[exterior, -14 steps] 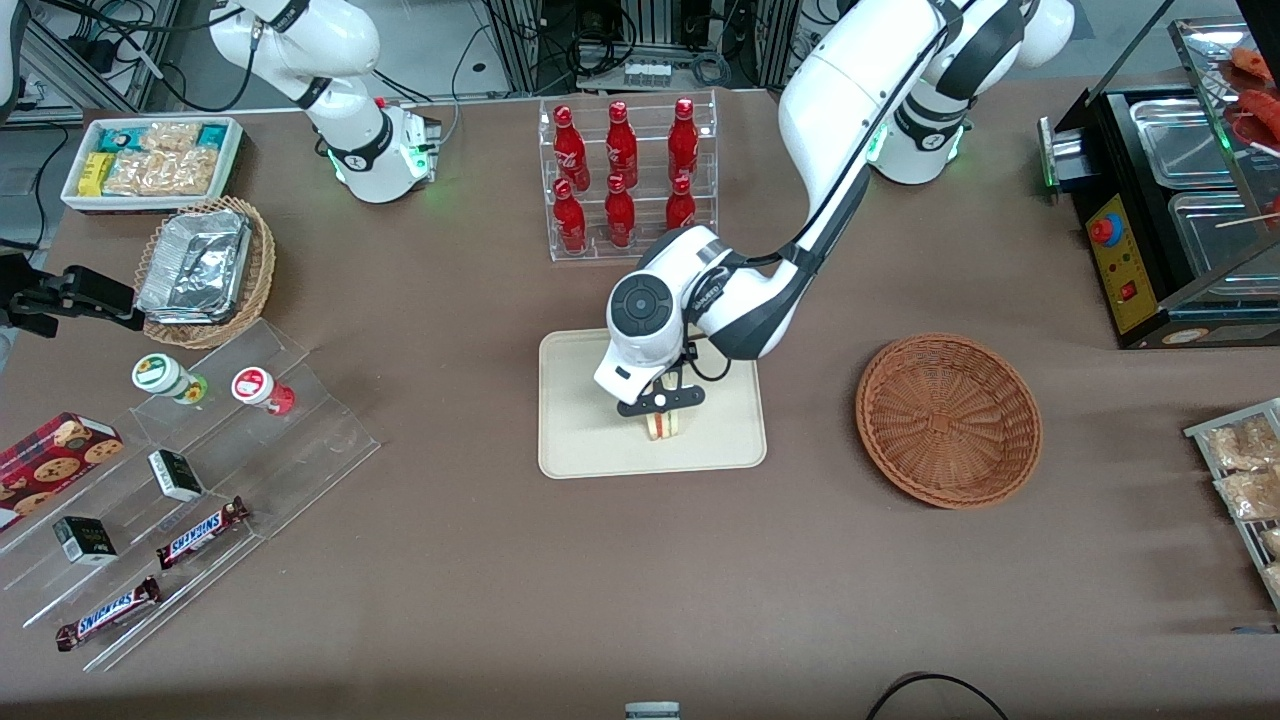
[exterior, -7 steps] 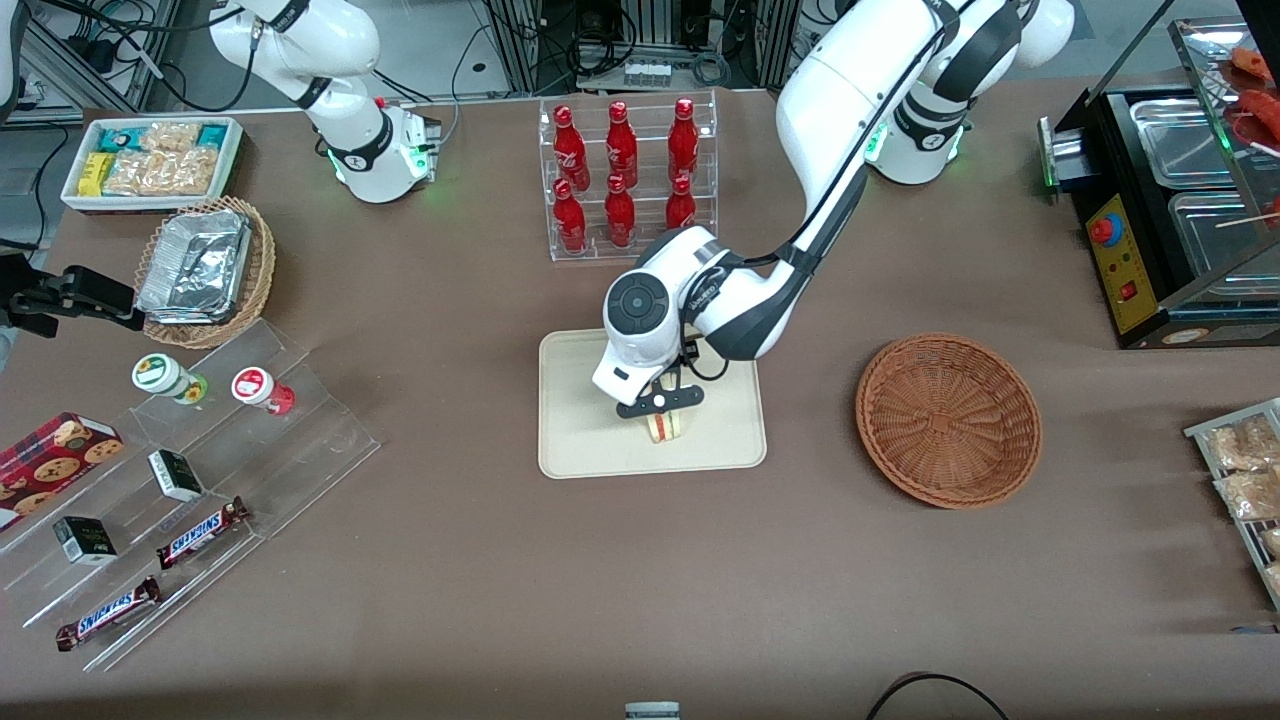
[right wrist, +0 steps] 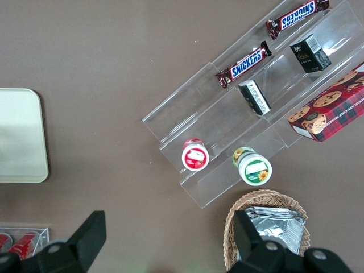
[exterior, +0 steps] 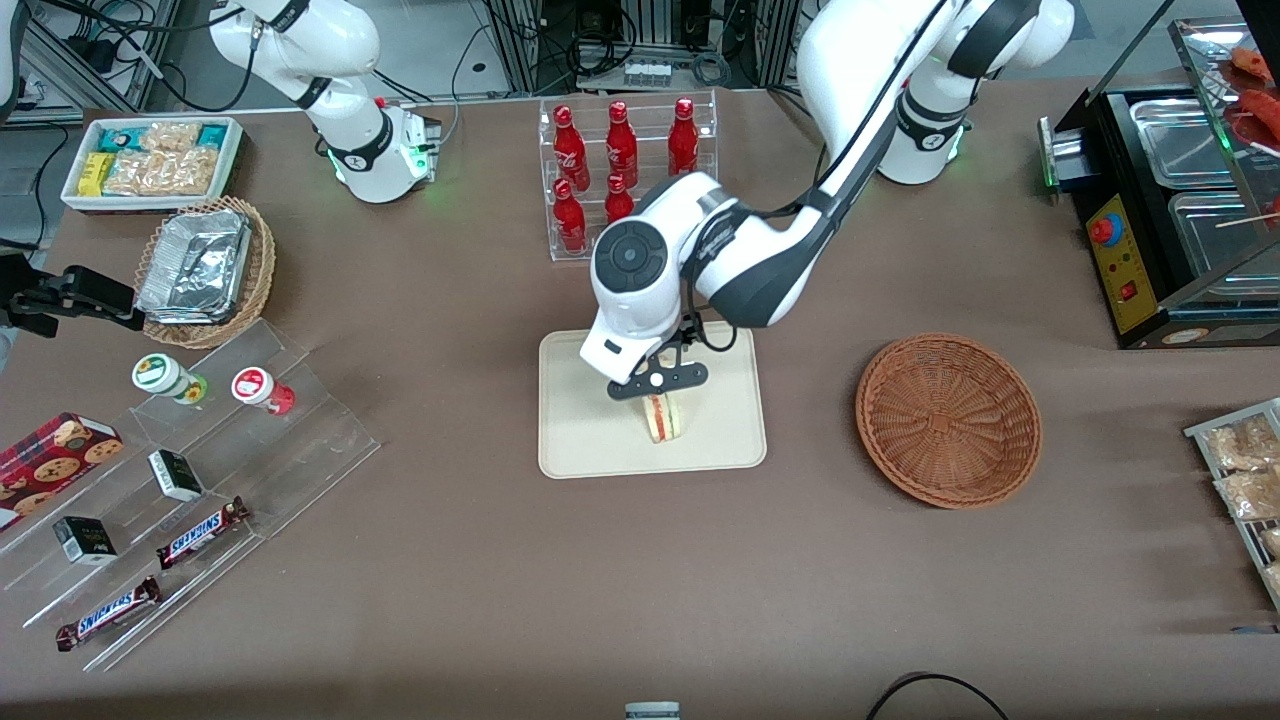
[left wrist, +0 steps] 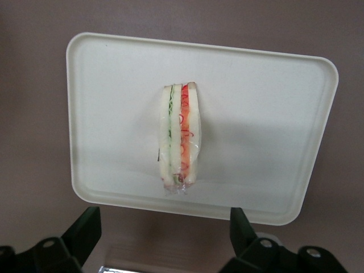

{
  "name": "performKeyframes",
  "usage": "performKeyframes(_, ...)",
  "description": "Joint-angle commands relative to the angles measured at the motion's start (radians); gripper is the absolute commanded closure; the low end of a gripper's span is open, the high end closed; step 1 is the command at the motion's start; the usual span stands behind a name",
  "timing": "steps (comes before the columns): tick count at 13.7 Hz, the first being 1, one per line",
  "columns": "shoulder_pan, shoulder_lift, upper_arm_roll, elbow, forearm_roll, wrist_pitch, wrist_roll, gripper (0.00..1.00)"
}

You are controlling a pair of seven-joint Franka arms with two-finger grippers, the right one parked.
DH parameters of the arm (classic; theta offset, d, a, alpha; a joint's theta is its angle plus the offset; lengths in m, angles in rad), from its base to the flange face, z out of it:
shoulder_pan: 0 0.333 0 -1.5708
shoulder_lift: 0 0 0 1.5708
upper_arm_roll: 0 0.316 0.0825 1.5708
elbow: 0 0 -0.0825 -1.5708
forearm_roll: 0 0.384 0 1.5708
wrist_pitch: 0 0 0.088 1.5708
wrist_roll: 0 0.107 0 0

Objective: Place sandwich from basket to tray

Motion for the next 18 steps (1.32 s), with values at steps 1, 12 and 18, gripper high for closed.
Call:
performKeyframes(1,0.057,-0.039,0.004,0.001,0.001,-0.067,0.155,0.00)
performKeyframes(12,0.399,-0.252,0.020,-0.122,0.001,-0.272,0.593,0.00)
performKeyframes(18,0.564,-0.365,0.020,-0.218,-0.004,-0.282,0.772,0.00)
